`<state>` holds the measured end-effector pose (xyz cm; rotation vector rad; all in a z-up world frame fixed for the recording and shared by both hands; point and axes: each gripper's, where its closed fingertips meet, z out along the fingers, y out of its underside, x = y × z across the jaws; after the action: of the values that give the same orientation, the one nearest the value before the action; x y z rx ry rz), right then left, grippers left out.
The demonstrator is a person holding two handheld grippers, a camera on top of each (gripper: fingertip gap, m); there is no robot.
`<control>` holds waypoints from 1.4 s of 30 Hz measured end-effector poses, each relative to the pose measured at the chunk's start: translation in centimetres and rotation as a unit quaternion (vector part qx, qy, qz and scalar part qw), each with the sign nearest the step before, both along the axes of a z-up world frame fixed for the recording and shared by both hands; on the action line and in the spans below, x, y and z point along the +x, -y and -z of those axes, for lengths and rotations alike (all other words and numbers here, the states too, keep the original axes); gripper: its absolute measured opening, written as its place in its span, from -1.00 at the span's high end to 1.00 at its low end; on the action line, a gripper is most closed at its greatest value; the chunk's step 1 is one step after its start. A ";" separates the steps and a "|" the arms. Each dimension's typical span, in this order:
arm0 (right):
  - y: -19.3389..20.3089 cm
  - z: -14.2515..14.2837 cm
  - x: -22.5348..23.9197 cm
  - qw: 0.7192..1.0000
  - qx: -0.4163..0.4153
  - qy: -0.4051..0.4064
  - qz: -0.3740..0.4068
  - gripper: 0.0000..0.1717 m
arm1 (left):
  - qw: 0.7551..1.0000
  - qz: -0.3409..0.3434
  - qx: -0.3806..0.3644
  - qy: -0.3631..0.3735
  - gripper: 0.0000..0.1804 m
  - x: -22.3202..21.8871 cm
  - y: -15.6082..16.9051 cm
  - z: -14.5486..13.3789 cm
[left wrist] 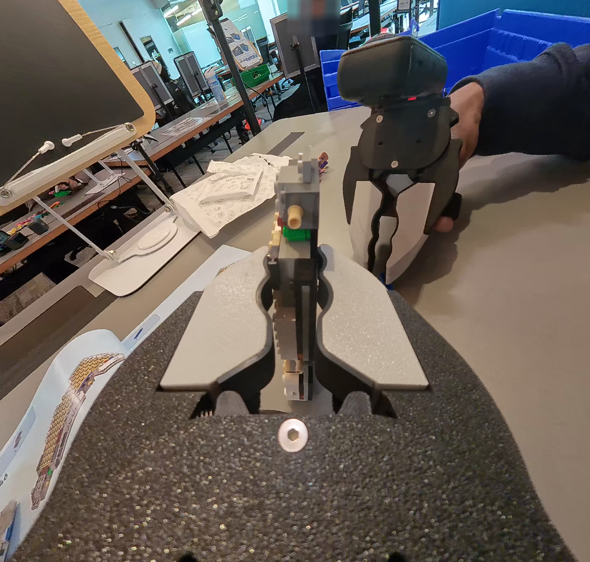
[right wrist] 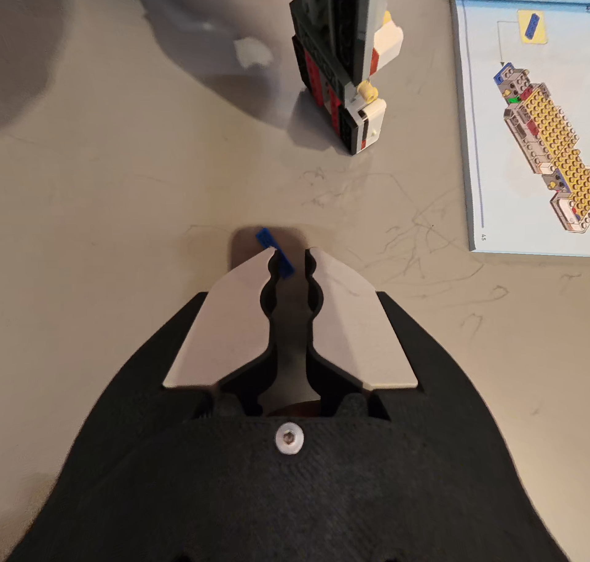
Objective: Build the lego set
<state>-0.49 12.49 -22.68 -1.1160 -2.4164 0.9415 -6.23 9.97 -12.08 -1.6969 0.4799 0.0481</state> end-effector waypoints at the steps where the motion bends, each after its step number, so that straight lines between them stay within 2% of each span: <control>1: 0.0 0.0 0.0 1.000 -0.002 0.001 -0.001 0.84 | 1.000 0.000 0.000 0.000 0.74 0.0 0.0 0.0; 7: 0.3 0.1 0.4 1.000 -0.005 0.004 -0.017 0.92 | 1.000 0.001 0.000 -0.002 0.74 0.1 0.0 0.0; 17: 0.7 -0.6 -0.1 0.999 -0.009 0.004 -0.040 0.89 | 1.000 -0.002 -0.001 -0.006 0.74 -0.1 0.1 0.1; 21: 0.7 0.2 0.4 0.998 0.000 0.028 -0.056 0.87 | 1.000 -0.002 -0.001 -0.008 0.74 -0.1 0.1 0.1; 42: 0.5 0.0 0.2 0.999 -0.026 0.029 -0.031 0.84 | 1.000 -0.002 -0.001 -0.010 0.74 -0.1 0.1 0.1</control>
<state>-0.25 12.03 -22.71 -1.1059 -2.4991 1.0094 -6.37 9.85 -12.23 -1.7000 0.4906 0.0682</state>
